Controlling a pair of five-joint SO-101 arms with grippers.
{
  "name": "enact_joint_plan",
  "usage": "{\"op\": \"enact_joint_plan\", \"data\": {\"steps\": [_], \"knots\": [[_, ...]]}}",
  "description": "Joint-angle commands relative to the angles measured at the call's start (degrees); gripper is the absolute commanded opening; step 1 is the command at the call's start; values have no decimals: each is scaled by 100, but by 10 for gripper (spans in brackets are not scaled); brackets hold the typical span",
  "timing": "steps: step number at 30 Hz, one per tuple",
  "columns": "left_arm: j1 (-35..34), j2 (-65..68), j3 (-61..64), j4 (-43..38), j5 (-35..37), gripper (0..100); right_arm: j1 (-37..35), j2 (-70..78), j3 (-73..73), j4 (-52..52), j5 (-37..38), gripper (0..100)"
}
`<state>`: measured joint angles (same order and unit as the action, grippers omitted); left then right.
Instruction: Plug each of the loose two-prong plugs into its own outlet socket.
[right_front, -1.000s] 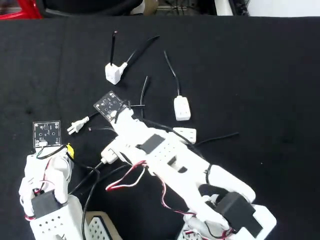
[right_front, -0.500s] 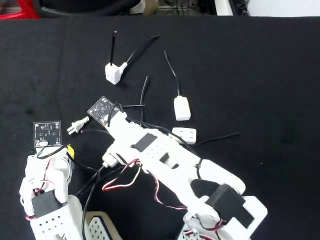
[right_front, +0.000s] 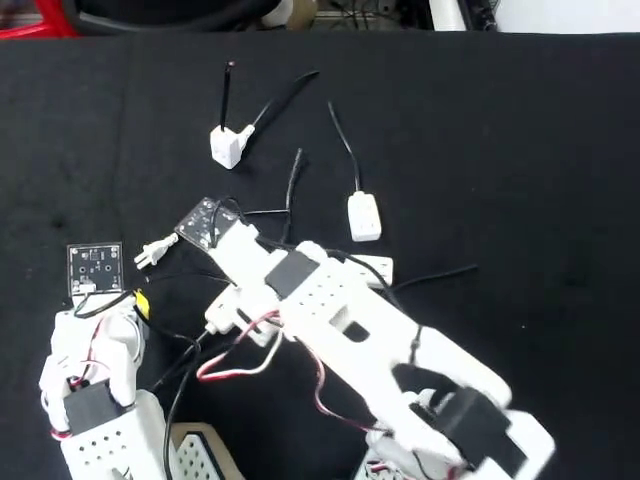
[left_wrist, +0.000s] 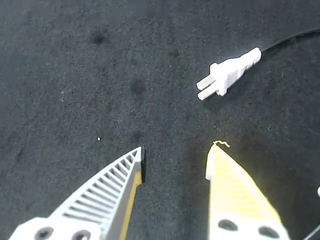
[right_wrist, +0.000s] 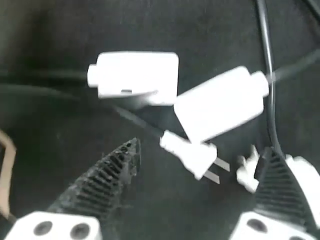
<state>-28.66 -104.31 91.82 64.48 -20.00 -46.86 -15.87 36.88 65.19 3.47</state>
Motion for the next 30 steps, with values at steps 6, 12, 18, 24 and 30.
{"op": "enact_joint_plan", "data": {"steps": [6, 12, 18, 24, 30], "knots": [[31, -9, -84, -229, -53, 209, 809, -1868, -277, 1582, -35, 302], [620, 18, -189, -211, -53, 213, 2189, -2097, 127, 1547, -53, 8], [1754, 26, -259, 97, -62, 214, 3780, -2097, 690, 563, -44, 25], [2668, 35, -418, 519, -360, 214, 4281, -2088, 989, -141, -44, 25], [2985, 932, -866, 334, -369, 214, 4325, -2088, 980, -158, -44, 25]]}}
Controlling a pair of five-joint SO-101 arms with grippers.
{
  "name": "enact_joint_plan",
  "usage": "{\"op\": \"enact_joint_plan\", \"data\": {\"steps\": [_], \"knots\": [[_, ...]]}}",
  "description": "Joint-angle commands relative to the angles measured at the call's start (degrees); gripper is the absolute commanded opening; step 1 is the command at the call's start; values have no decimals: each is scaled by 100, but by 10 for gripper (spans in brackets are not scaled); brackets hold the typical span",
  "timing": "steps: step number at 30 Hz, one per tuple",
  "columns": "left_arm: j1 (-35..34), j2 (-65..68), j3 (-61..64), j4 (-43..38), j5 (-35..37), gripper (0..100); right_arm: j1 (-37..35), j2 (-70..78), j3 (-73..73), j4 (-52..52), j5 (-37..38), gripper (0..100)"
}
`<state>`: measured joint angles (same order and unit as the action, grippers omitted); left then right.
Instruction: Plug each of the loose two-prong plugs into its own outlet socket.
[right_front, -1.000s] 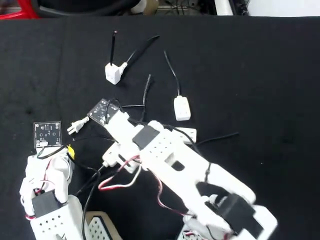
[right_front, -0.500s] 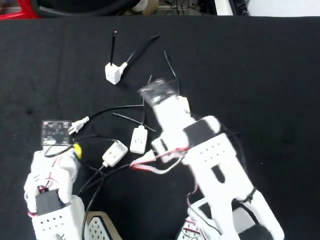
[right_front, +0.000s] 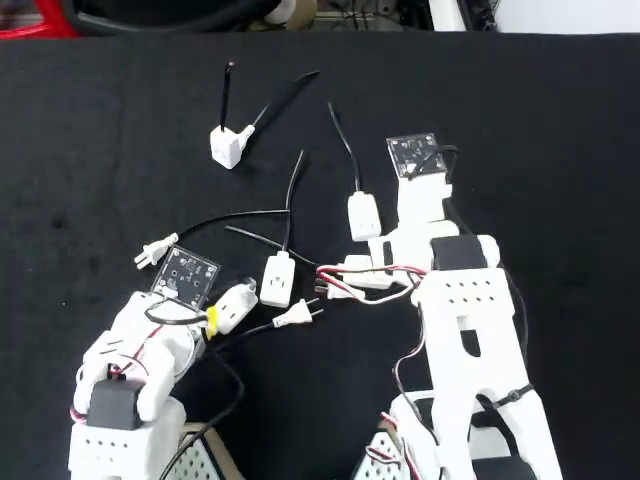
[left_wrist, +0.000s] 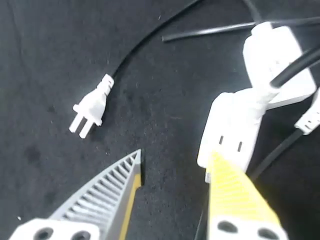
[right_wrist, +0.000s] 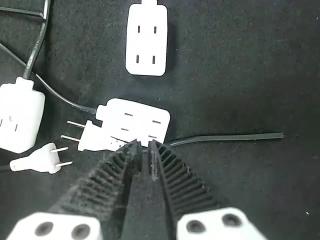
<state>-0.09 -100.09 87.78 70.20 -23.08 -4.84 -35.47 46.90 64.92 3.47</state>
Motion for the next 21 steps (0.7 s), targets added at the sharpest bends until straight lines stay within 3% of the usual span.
{"op": "enact_joint_plan", "data": {"steps": [1, 9, 13, 21], "knots": [[127, 826, -558, -404, -62, 215, 123, -127, -22, -132, -44, 25], [453, 4501, -1596, -1732, -62, 215, 123, -127, -22, -132, -44, 25], [971, 6084, -2193, -1758, -70, 214, 123, -127, -13, -141, -44, 25], [1007, 7253, -2853, -1864, -62, 214, 105, -127, 4, -149, -35, 25]]}}
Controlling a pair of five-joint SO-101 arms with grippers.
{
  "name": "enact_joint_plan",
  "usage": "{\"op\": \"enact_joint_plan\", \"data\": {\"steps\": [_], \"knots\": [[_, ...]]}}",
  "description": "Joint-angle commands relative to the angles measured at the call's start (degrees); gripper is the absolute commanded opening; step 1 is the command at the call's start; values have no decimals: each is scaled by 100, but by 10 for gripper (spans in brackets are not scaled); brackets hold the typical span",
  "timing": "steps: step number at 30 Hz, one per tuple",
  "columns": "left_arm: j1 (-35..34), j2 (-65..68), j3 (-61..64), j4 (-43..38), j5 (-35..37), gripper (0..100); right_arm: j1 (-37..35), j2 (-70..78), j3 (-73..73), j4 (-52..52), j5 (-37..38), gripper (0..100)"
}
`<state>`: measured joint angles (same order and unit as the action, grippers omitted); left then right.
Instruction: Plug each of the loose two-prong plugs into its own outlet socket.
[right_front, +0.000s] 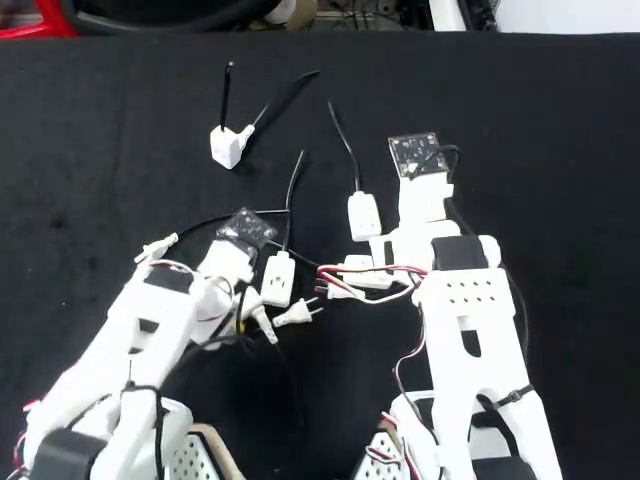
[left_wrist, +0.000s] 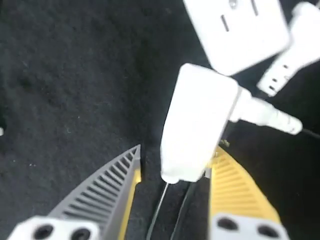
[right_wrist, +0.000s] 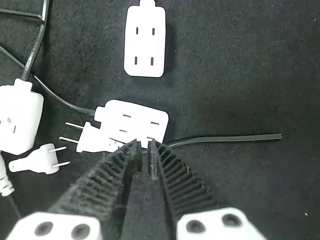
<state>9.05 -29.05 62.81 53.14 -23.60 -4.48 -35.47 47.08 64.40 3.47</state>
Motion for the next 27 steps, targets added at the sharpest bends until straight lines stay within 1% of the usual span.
{"op": "enact_joint_plan", "data": {"steps": [1, 4, 7, 9, 12, 13, 14, 16, 19, 21, 24, 27], "knots": [[75, 158, -312, -299, 9, 212, 62, -127, -13, -97, -35, 25], [48, 158, -171, -686, 26, 209, 62, -127, -13, -97, -35, 25], [48, 158, -119, -923, 316, 207, 62, -127, -13, -97, -35, 25], [48, 158, -119, -949, 369, 164, 62, -127, -13, -97, -35, 25], [48, 158, -145, -932, 325, 30, 62, -127, -4, -97, -35, 25], [40, 158, -136, -923, 308, 24, 62, -127, -4, -97, -35, 25], [40, 158, -127, -914, 308, 42, 62, -127, -4, -97, -35, 25], [-40, 149, -295, -668, 299, 24, 62, -127, -4, -97, -35, 25], [-418, 149, -1138, -62, 281, 29, 62, -127, 4, -97, -35, 25], [-725, 158, -1974, 484, 70, 29, 62, -127, 4, -97, -35, 25], [-1007, 229, -3204, 1213, -273, 29, 62, -127, 4, -79, -35, 25], [-1059, 422, -4119, 1354, -378, 29, 53, -127, 4, -79, -35, 25]]}}
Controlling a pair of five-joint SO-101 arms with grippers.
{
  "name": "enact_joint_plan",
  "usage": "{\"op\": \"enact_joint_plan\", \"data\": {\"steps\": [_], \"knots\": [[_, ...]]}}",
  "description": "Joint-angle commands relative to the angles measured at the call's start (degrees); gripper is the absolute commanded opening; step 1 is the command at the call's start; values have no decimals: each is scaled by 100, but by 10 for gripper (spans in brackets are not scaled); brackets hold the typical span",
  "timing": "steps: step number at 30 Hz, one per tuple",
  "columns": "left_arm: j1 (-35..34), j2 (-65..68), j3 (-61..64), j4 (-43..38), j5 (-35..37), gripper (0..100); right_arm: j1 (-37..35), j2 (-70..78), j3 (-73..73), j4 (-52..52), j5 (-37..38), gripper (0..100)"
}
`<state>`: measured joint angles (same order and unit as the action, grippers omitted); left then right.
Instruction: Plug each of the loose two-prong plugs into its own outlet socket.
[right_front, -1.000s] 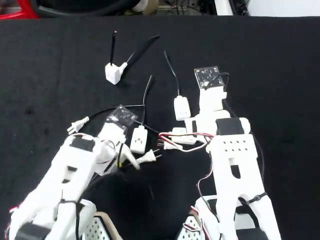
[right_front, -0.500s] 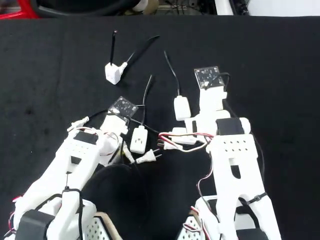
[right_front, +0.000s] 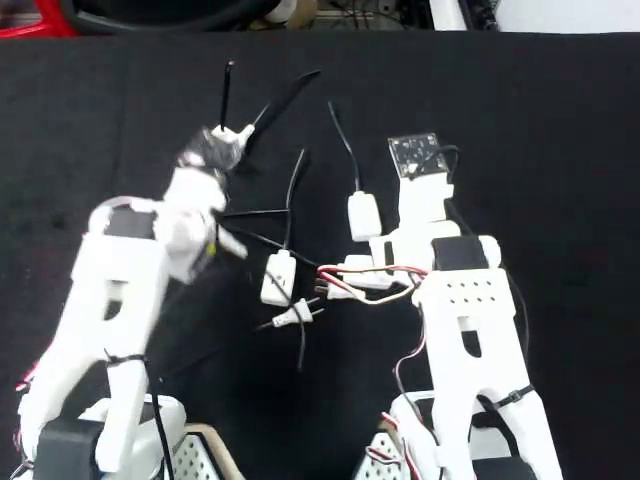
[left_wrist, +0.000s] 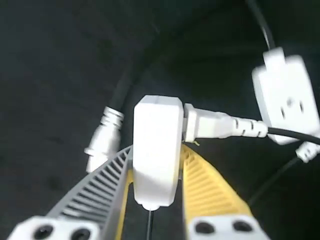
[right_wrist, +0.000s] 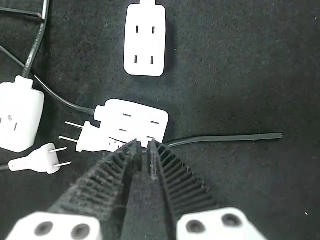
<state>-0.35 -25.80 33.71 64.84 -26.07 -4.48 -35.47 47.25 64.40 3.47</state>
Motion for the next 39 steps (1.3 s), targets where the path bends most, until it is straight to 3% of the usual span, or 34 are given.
{"op": "enact_joint_plan", "data": {"steps": [1, 10, 15, 21, 25, 27, 32, 35, 39], "knots": [[-136, 246, -1525, 158, -158, 29, 53, -127, -13, -79, -35, 25], [-127, 3684, -4171, 211, -791, 30, 53, -127, -13, -97, -35, 25], [-233, 5319, -5446, 220, -677, 30, 53, -127, -13, -97, -35, 25], [-637, 6242, -6563, 220, 26, 30, 53, -127, -13, -97, -35, 25], [-813, 6541, -7020, 220, 79, 34, 53, -127, -13, -97, -35, 25], [-822, 6646, -7046, 246, 70, 86, 53, -127, -13, -97, -35, 25], [-787, 6708, -7116, 791, -651, 260, 53, -127, -13, -97, -35, 25], [-822, 6708, -7512, 1371, -765, 244, 53, -127, -13, -97, -35, 25], [-796, 6708, -8532, 2936, -809, 228, 53, -127, -13, -88, -26, 25]]}}
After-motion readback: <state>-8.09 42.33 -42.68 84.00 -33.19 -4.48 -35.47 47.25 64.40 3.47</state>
